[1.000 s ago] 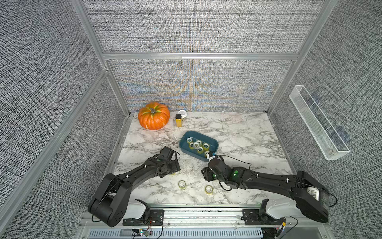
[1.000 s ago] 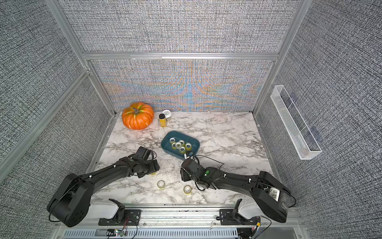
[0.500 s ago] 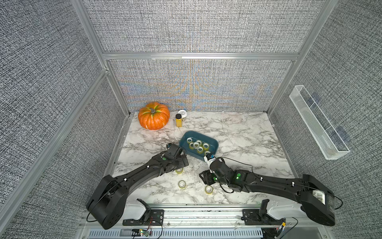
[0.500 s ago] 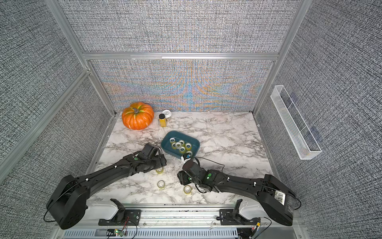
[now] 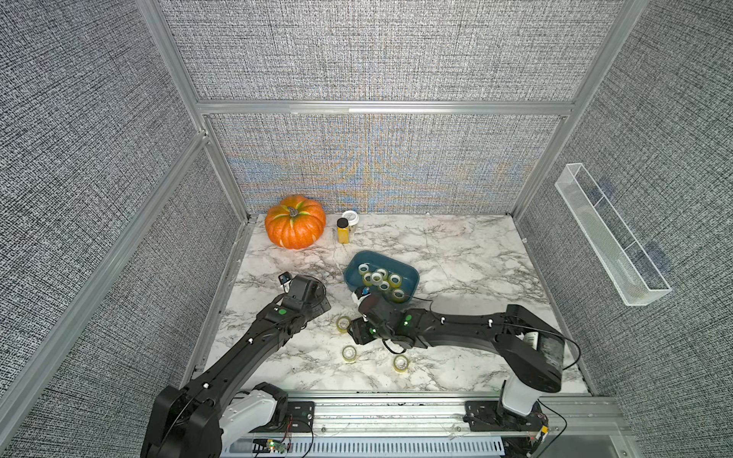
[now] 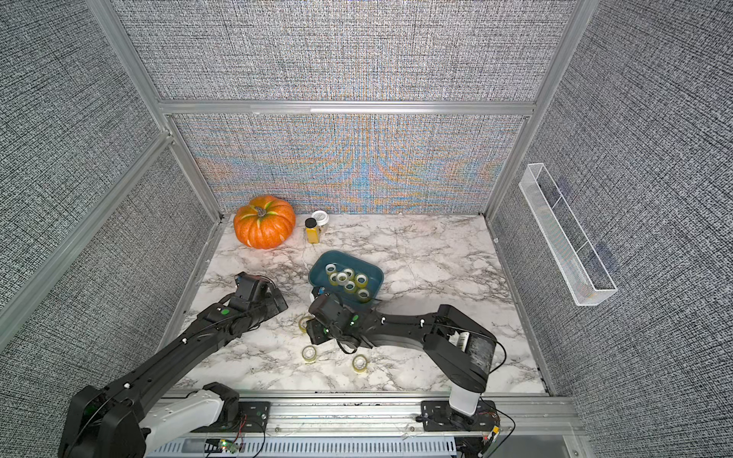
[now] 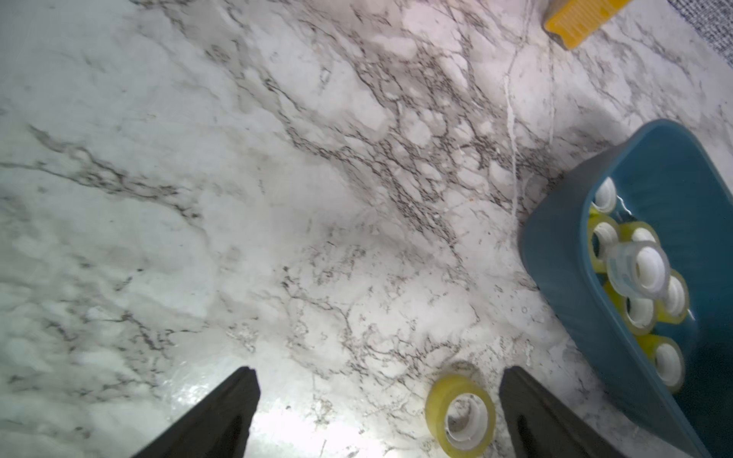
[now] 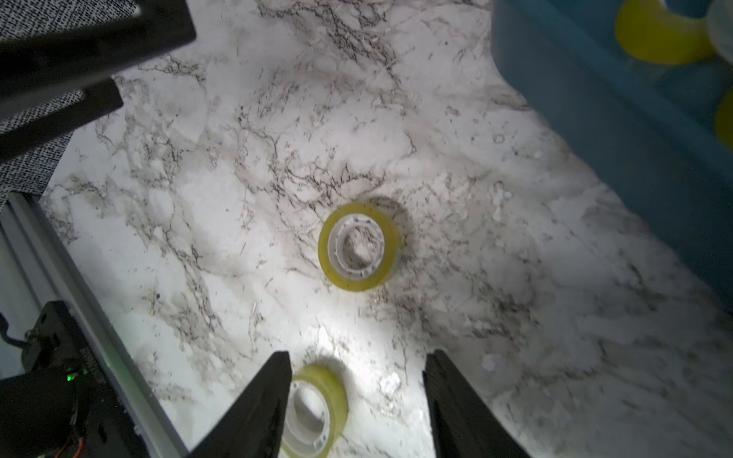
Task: Put the transparent tape into the storage box
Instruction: Pick up the tape from the center of the board.
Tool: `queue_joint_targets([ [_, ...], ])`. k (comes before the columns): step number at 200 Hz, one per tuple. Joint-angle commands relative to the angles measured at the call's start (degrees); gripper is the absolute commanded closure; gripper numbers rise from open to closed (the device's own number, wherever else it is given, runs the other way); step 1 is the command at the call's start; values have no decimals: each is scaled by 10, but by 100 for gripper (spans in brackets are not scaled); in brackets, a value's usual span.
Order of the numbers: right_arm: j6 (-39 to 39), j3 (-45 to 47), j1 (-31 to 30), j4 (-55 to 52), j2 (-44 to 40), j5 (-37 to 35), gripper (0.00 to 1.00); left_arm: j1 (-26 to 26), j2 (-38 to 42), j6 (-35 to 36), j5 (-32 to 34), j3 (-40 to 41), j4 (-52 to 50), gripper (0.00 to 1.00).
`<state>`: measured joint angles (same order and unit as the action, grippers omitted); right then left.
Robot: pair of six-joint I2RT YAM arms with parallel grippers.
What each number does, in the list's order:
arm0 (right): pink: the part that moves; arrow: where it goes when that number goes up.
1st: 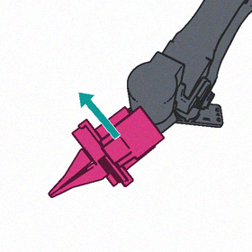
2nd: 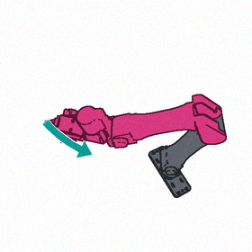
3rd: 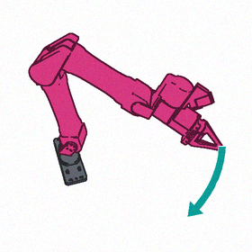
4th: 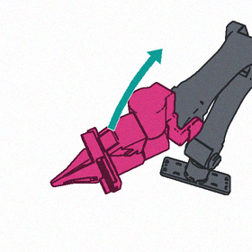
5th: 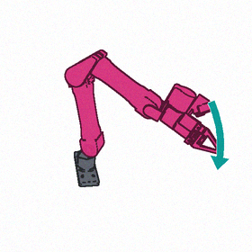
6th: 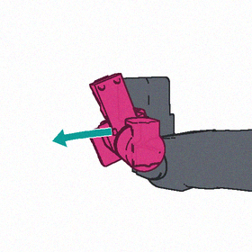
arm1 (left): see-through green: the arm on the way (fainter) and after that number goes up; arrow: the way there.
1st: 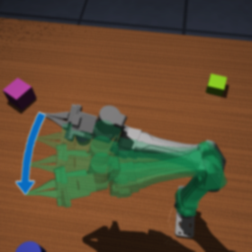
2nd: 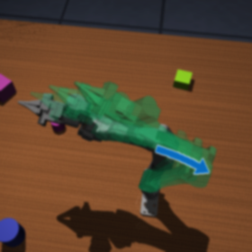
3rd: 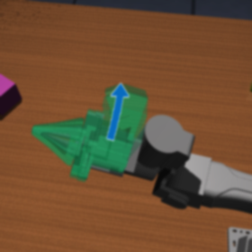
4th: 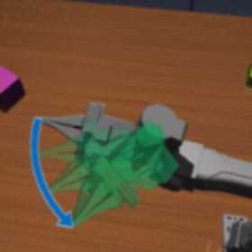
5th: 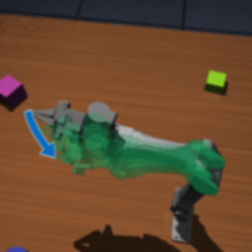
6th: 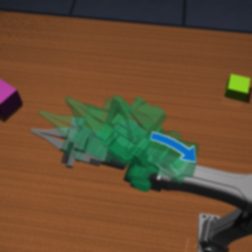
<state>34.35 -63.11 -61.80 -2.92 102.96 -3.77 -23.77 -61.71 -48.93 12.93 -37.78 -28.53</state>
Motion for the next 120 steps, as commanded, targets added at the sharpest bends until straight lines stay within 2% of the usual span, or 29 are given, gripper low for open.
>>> queue_joint_targets([
  [1, -18, -42, 5, -31, 35, -14, 41, 21, 10, 20, -9, 17, 9, 0],
  [44, -46, -124, 11, -97, 108, -51, 43, 41, 16, 33, -26, 50, 35, 0],
  [120, -54, -172, 19, -123, 163, -57, 47, 47, 19, 34, -54, 75, 67, 0],
])
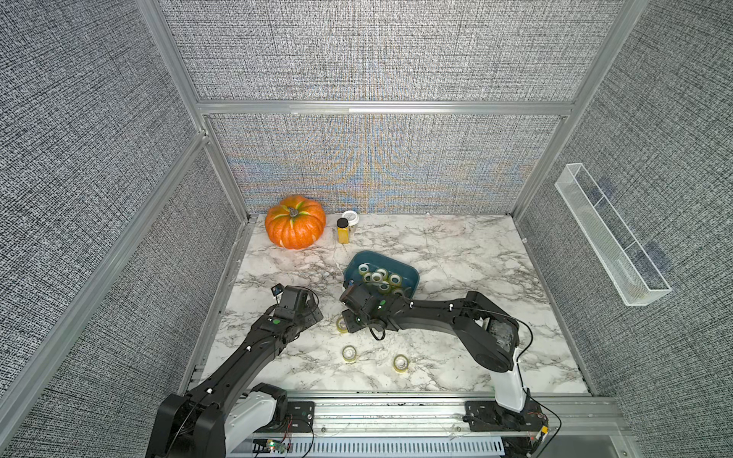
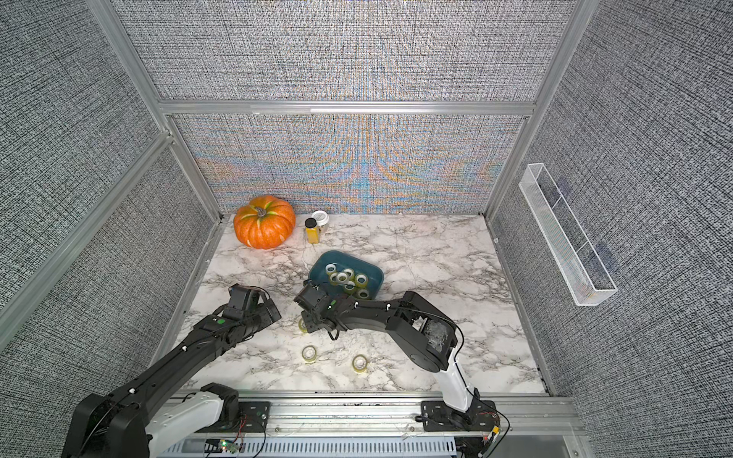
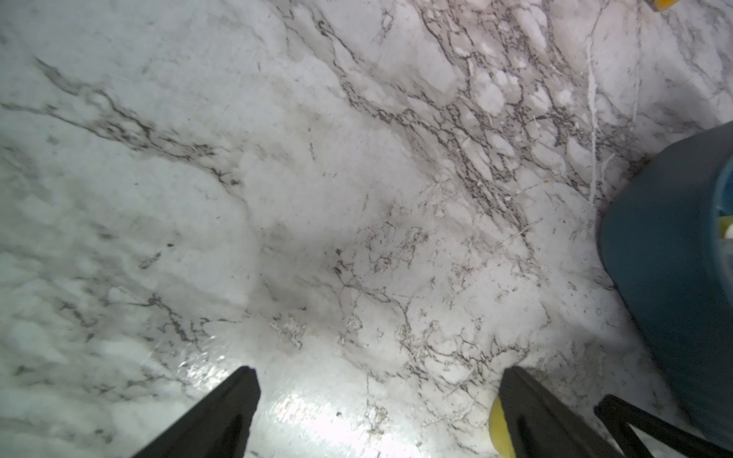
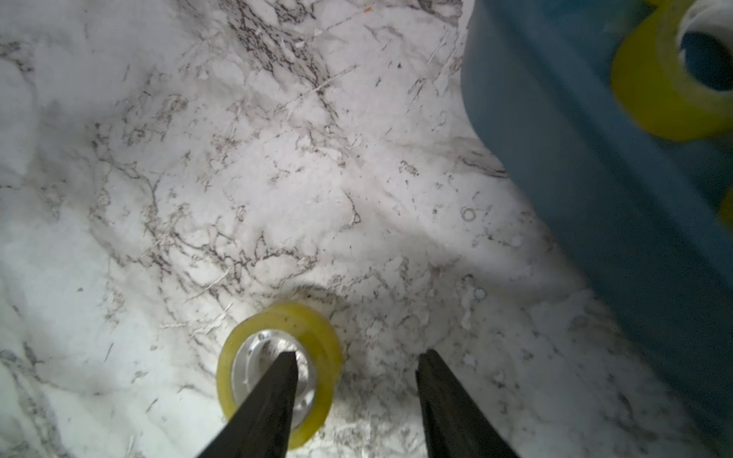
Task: Put the transparent tape into the storage box
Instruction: Pick up the tape from the center of the board.
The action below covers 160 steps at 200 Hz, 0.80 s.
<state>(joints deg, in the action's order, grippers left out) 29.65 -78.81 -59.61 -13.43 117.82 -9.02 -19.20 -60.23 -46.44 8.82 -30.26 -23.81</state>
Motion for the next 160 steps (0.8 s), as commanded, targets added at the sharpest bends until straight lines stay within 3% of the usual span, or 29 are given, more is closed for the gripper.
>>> queue_joint_targets([
  [1, -7, -16, -2, -19, 15, -5, 48, 1, 5, 10, -13, -1, 20, 0],
  [64, 3, -29, -6, -56, 31, -46, 55, 1, 12, 12, -12, -6, 13, 0],
  [90, 4, -23, -5, -71, 25, -71, 70, 1, 13, 13, -12, -10, 7, 0],
  [115, 3, 14, -5, -48, -18, -74, 86, 2, 19, 11, -12, -12, 5, 0],
  [160, -5, 26, 2, -51, -120, -60, 90, 2, 30, 9, -22, -13, 1, 0],
])
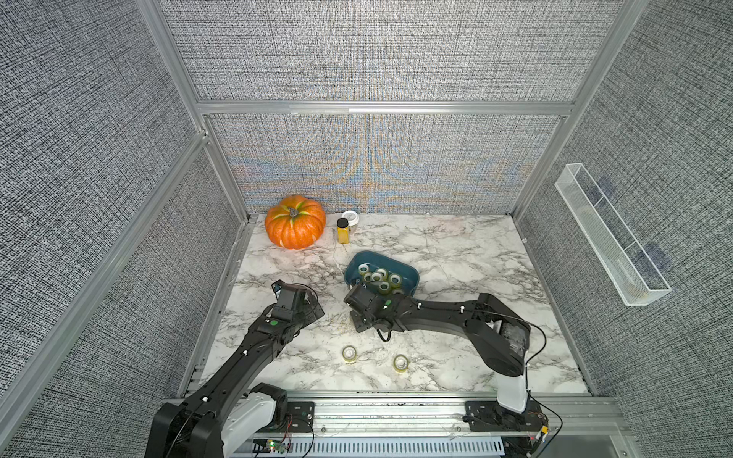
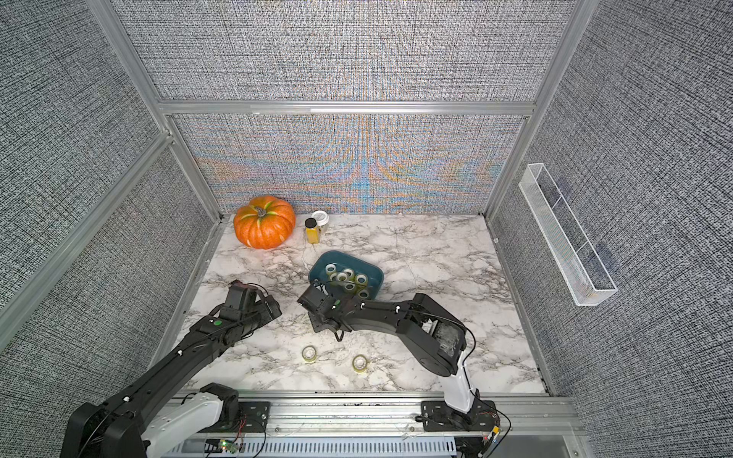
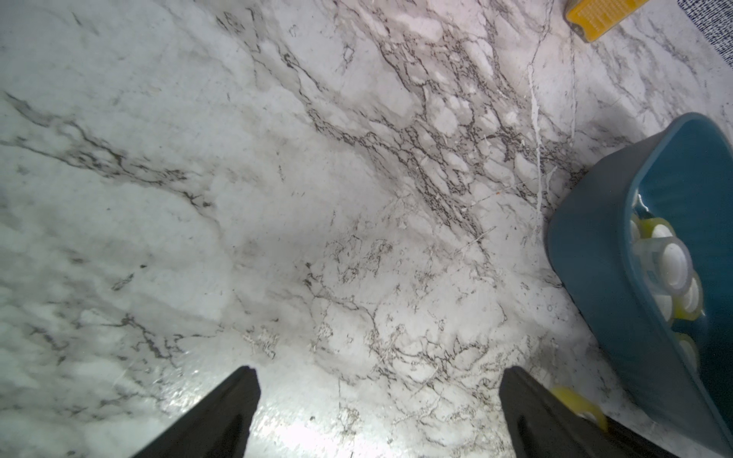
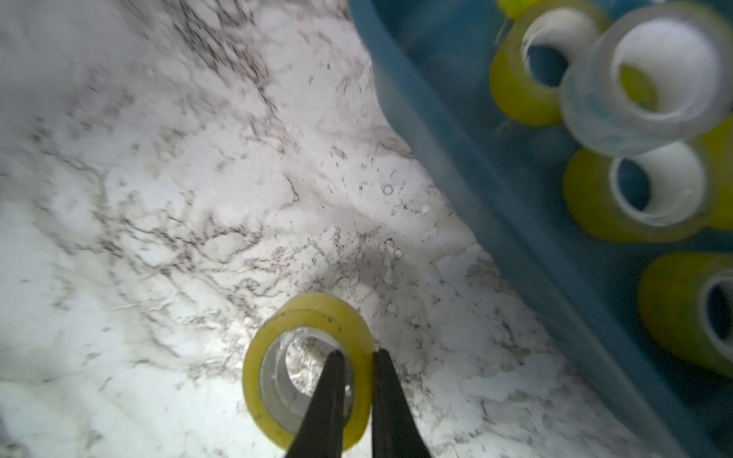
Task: Put the transparent tape into the storage box
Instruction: Pick up the tape from the center of the board, then place the tape in the storage box.
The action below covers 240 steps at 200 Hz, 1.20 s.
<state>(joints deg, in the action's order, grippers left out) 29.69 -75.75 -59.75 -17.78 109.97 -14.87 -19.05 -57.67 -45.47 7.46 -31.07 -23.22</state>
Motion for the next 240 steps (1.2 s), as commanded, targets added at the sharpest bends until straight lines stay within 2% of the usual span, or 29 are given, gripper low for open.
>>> queue_joint_targets([
  [1, -6, -4, 4, -8, -45, -1, 90, 0, 4, -1, -9, -5, -5, 0],
  [32, -25, -5, 29, -2, -117, 10, 90, 0, 2, 3, -39, -8, 0, 0],
  [53, -44, -4, 68, -6, -132, 8, 89, 0, -3, 2, -72, -5, 20, 0],
  [111, -85, -25, 171, -2, -50, 43, 90, -1, 10, -5, -106, 7, 33, 1],
  [141, -84, -17, 200, -30, -19, 14, 91, -1, 30, -1, -103, 12, 22, 1],
  [186, -81, 37, 216, -26, -35, 3, 89, -1, 18, -8, -132, 36, 66, 1],
  [194, -84, 39, 217, -27, -35, 2, 86, -1, 11, -8, -137, 34, 71, 1],
  [200, -86, 38, 218, -30, -33, 2, 80, -1, 7, -6, -140, 31, 72, 1],
  [214, -88, 28, 218, -43, -27, -3, 54, -1, 0, -1, -144, 26, 71, 1],
  [219, -88, 25, 218, -47, -27, -4, 48, -2, 0, 0, -146, 24, 71, 1],
  [240, -90, 24, 217, -48, -51, -6, 39, -2, 8, 1, -156, 28, 72, 2],
])
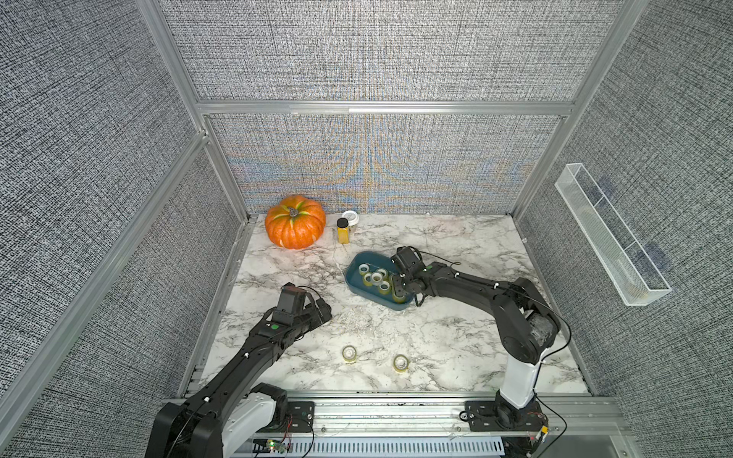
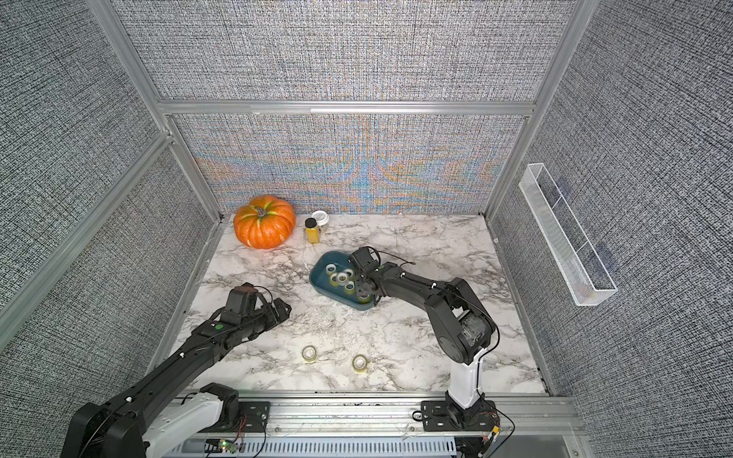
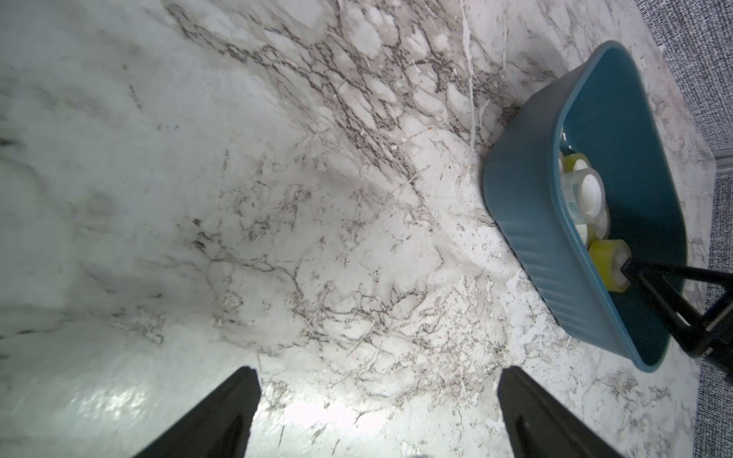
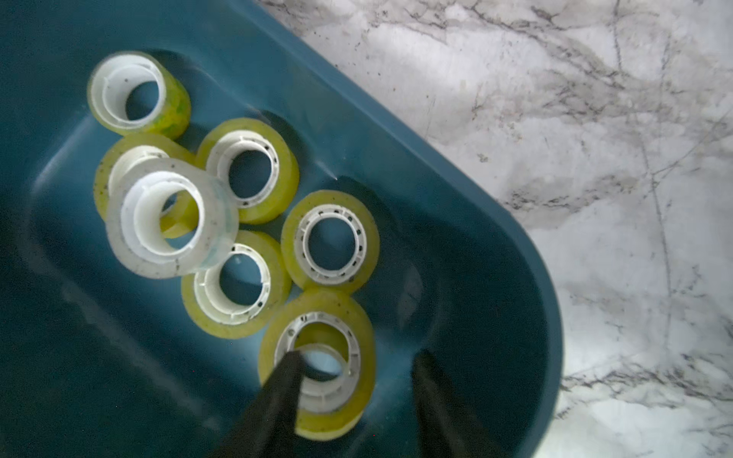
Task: Put the transparent tape into the storage box
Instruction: Place the tape in the storage box, then pick up the tape from the center of the board.
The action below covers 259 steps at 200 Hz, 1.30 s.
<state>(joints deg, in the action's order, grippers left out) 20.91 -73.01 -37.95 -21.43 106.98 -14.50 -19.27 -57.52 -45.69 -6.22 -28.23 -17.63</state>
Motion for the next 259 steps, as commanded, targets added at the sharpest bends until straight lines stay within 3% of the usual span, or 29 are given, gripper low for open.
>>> queue_joint_targets([
  [1, -2, -3, -1, -11, -24, -10, 39, 0, 7, 3, -20, 0, 16, 2],
  [72, -38, 63, -55, 0, -194, 89, 38, -16, 17, -9, -48, 19, 24, 3],
  [102, -34, 145, -76, 14, -244, 132, 41, -29, 13, -4, -92, 5, 30, 4],
  [140, -3, 286, -137, 59, -307, 182, 44, -72, -2, -16, -76, -5, 29, 5],
  [171, 28, 354, -205, 56, -346, 172, 46, -110, -34, -34, -38, -22, 36, 5],
  [190, 39, 358, -236, 16, -358, 130, 46, -120, -39, -40, -18, -30, 37, 5],
  [259, 46, 343, -259, -12, -305, 65, 51, -122, -5, -47, 6, -36, 14, 5],
])
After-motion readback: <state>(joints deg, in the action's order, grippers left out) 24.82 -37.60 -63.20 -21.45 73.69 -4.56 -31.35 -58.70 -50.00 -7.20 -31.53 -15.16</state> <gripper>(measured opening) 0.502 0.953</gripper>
